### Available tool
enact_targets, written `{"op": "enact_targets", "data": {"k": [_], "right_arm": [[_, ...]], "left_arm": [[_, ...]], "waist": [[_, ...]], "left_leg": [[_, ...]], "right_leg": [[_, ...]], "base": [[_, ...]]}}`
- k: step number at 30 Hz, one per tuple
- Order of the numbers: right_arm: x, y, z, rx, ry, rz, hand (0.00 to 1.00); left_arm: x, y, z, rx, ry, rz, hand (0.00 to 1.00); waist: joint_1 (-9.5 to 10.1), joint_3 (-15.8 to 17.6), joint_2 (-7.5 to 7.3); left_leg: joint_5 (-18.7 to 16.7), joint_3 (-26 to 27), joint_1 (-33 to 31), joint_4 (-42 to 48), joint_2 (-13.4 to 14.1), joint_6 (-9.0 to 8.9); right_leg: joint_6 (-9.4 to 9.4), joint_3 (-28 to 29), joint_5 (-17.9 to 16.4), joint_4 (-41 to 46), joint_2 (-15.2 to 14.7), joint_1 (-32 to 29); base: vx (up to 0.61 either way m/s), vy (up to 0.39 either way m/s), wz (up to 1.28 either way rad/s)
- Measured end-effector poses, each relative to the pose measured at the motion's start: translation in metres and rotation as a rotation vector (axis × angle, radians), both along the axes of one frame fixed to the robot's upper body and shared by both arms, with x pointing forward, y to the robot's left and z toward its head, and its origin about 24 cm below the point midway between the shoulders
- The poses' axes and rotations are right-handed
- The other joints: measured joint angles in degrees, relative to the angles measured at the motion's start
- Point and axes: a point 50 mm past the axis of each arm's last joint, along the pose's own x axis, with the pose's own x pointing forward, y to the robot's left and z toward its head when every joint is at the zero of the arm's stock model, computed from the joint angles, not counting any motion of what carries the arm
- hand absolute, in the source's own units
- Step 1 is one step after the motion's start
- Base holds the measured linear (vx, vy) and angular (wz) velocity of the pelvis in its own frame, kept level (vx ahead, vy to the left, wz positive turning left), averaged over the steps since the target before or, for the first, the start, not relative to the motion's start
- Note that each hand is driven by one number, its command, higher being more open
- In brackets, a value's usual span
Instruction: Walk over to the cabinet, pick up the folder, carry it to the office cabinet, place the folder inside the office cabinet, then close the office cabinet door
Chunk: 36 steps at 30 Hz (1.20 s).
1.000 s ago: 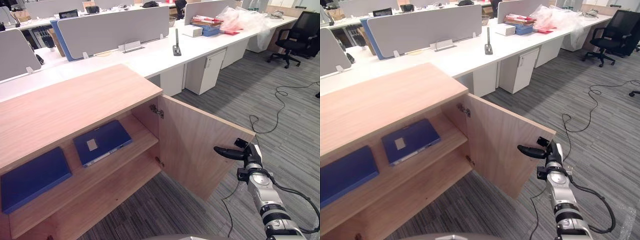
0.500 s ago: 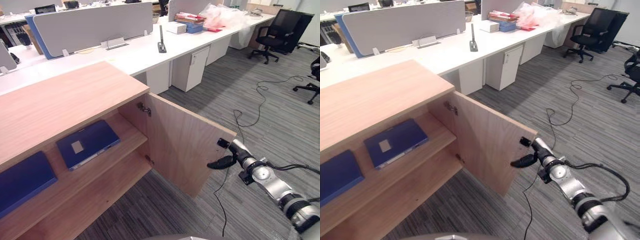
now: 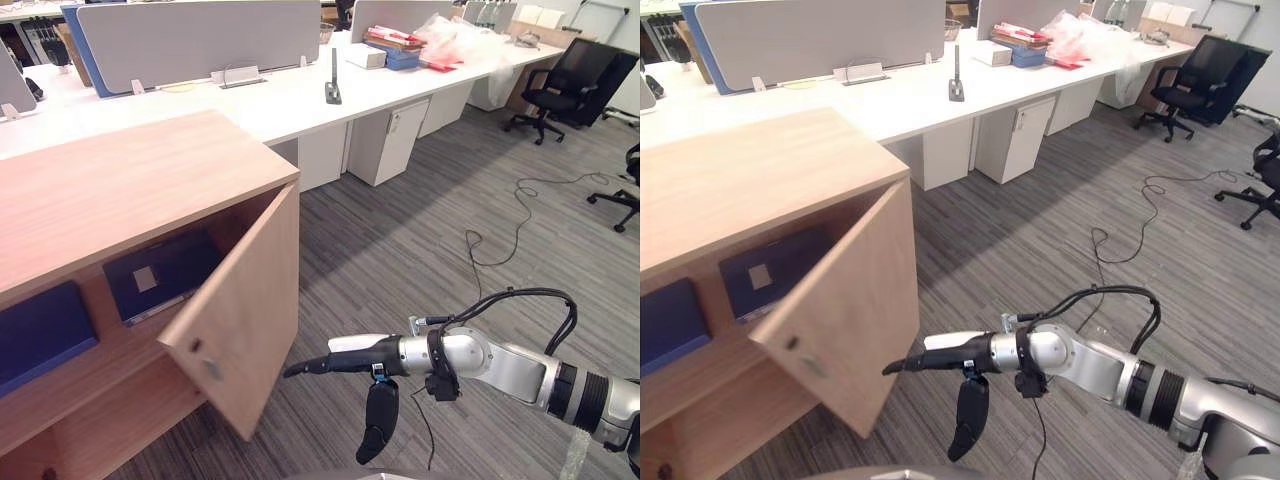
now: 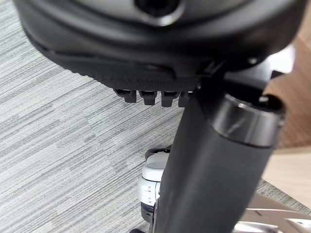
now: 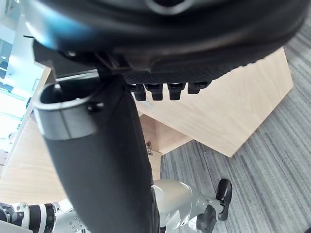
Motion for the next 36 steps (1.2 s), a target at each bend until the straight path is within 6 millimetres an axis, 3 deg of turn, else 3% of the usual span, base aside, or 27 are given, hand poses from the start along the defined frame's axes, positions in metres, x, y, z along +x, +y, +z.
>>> {"op": "enact_targets", "data": {"k": [3,7,10,13,15,16,17,18,19,20,21,22,24,25,26,27,28,30,33,35,36], "right_arm": [[-0.001,0.0,-0.001,-0.002,0.004,0.0,1.0],[-0.006,-0.001,-0.007,-0.007,0.02,-0.005,1.0],[-0.011,0.002,-0.034,-0.009,0.099,-0.059,1.0],[-0.009,0.0,-0.085,-0.159,0.117,-0.16,1.0],[-0.008,-0.012,-0.114,-0.257,0.134,-0.262,1.0],[-0.01,-0.017,-0.122,-0.274,0.148,-0.305,1.0],[-0.017,-0.03,-0.134,-0.305,0.167,-0.397,1.0],[-0.02,-0.041,-0.145,-0.328,0.177,-0.494,1.0],[-0.021,-0.047,-0.151,-0.33,0.191,-0.573,1.0],[-0.022,-0.054,-0.157,-0.329,0.2,-0.656,1.0],[-0.025,-0.06,-0.162,-0.322,0.21,-0.747,1.0],[-0.036,-0.067,-0.171,-0.296,0.248,-0.899,1.0],[-0.047,-0.071,-0.18,-0.285,0.284,-1.022,1.0],[-0.065,-0.074,-0.193,-0.276,0.363,-1.183,1.0],[-0.071,-0.074,-0.197,-0.268,0.399,-1.254,1.0],[-0.086,-0.079,-0.205,-0.267,0.465,-1.396,1.0],[-0.106,-0.083,-0.212,-0.287,0.525,-1.502,1.0],[-0.114,-0.087,-0.215,-0.262,0.592,-1.631,1.0],[-0.121,-0.081,-0.219,-0.227,0.649,-1.731,1.0],[-0.123,-0.078,-0.22,-0.197,0.681,-1.776,1.0],[-0.122,-0.078,-0.22,-0.184,0.685,-1.797,1.0]], "left_arm": [[-0.002,0.0,0.0,0.009,0.007,0.0,1.0],[0.0,-0.003,-0.001,0.009,0.007,-0.011,1.0],[0.005,-0.007,-0.002,0.0,0.0,-0.05,1.0],[0.016,-0.015,-0.003,-0.018,-0.039,-0.116,1.0],[0.031,-0.019,-0.003,-0.022,-0.096,-0.181,1.0],[0.036,-0.02,-0.002,-0.024,-0.114,-0.2,1.0],[0.043,-0.024,-0.002,-0.038,-0.136,-0.241,1.0],[0.049,-0.03,-0.003,-0.055,-0.159,-0.262,1.0],[0.057,-0.033,-0.003,-0.059,-0.176,-0.291,1.0],[0.059,-0.028,-0.002,-0.05,-0.176,-0.303,1.0],[0.062,-0.03,-0.002,-0.055,-0.182,-0.315,1.0],[0.066,-0.024,-0.001,-0.048,-0.187,-0.332,1.0],[0.071,-0.018,0.001,-0.026,-0.176,-0.37,1.0],[0.077,-0.016,0.003,0.0,-0.188,-0.378,1.0],[0.081,-0.016,0.003,0.011,-0.2,-0.369,1.0],[0.083,-0.02,0.002,0.024,-0.207,-0.332,1.0],[0.079,-0.026,0.001,0.016,-0.205,-0.286,1.0],[0.081,-0.027,0.002,0.03,-0.242,-0.184,1.0],[0.083,-0.022,0.006,0.066,-0.293,-0.067,1.0],[0.088,-0.021,0.009,0.073,-0.343,-0.006,1.0],[0.095,-0.021,0.012,0.076,-0.375,-0.003,1.0]], "waist": [[0.36,-0.49,-0.94],[1.54,-0.43,-0.68],[2.54,-0.27,-0.46],[3.72,0.67,-0.22],[4.73,3.2,-0.96],[4.69,3.48,-1.1],[4.31,3.75,-0.04],[4.56,4.72,1.0],[4.14,5.04,2.82],[3.84,5.7,3.73],[3.32,5.74,3.43],[2.69,5.7,2.16],[2.44,5.88,0.47],[2.05,5.14,-0.58],[2.24,5.3,-0.94],[2.3,5.05,-0.47],[2.03,4.22,0.75],[2.57,4.46,0.98],[2.77,4.85,-0.04],[2.71,5.17,-0.3],[2.46,5.82,-0.27]], "left_leg": [[-0.29,-0.02,0.07,0.02,-0.36,0.26],[-0.37,-0.25,-0.17,0.12,-0.56,0.37],[-0.43,-2.44,-0.98,1.06,-1.07,0.52],[-1.58,-7.5,-3.07,4.6,-4.02,1.74],[-3.2,-13.43,-5.44,9.13,-8.61,2.42],[-3.59,-15.62,-6.73,11.02,-10.21,3.0],[-5.06,-20.51,-9.95,14.51,-12.91,4.12],[-5.83,-25.55,-11.85,16.64,-14.42,3.82],[-5.61,-29.5,-13.04,16.94,-14.81,4.15],[-5.06,-33.3,-13.4,16.2,-15.47,4.49],[-4.48,-37.34,-13.98,15.34,-17.0,4.66],[-3.62,-42.21,-15.4,14.54,-19.66,4.37],[-2.73,-45.56,-15.68,13.51,-21.7,3.78],[-1.21,-50.73,-15.37,10.26,-22.57,1.56],[-0.79,-52.29,-15.22,9.4,-22.59,1.02],[-0.89,-52.23,-16.67,14.77,-23.63,0.43],[-2.84,-51.52,-16.61,16.21,-23.01,0.28],[-1.98,-52.9,-16.76,14.24,-21.86,-0.81],[-1.7,-57.31,-16.14,12.65,-20.59,-1.72],[-1.61,-58.23,-16.37,12.07,-20.1,-1.43],[-1.18,-55.59,-17.53,12.18,-19.3,-0.16]], "right_leg": [[0.34,0.09,-0.01,0.17,-0.44,0.04],[0.61,-0.08,-0.13,0.52,-0.93,0.1],[1.05,-2.05,-1.36,2.37,-1.88,0.05],[2.72,-6.62,-7.19,11.36,-6.53,-1.37],[4.4,-11.62,-12.49,19.57,-12.9,-1.85],[5.35,-13.76,-13.57,20.99,-14.73,-1.44],[5.9,-16.66,-14.21,25.5,-17.03,-0.62],[2.89,-9.57,-12.3,32.39,-16.95,-3.39],[-0.66,-3.27,-9.96,36.13,-14.79,-6.11],[-0.17,3.74,-11.72,35.85,-12.04,-7.23],[1.16,11.06,-13.56,32.98,-9.45,-7.17],[3.35,20.47,-14.22,26.98,-7.54,-6.27],[6.09,23.93,-13.29,22.12,-7.71,-5.33],[6.59,22.75,-16.04,19.4,-8.64,-3.36],[6.23,21.0,-16.39,18.56,-8.81,-3.14],[5.73,18.19,-16.48,18.32,-9.17,-2.88],[5.5,15.4,-16.67,18.01,-8.51,-2.58],[5.58,13.25,-16.51,17.74,-7.69,-2.41],[4.55,8.23,-15.92,15.01,-6.05,0.61],[4.19,4.57,-15.79,13.71,-5.26,2.32],[3.69,1.4,-16.07,13.48,-5.28,3.37]], "base": [[0.0,0.0,0.0],[-0.04,0.016,0.03],[-0.03,0.003,0.39],[-0.05,0.018,0.79],[-0.08,0.015,1.44],[-0.06,0.047,2.06],[-0.04,0.066,2.2],[-0.03,0.074,2.47],[-0.01,0.031,2.17],[0.03,-0.034,2.02],[0.02,-0.125,2.45],[-0.02,-0.203,2.19],[-0.07,-0.191,1.83],[-0.09,-0.172,1.57],[-0.16,-0.232,1.65],[-0.11,-0.166,1.16],[-0.1,-0.21,1.14],[-0.03,-0.183,0.7],[0.01,-0.132,0.63],[-0.01,-0.099,0.91],[-0.03,-0.079,1.12]]}}
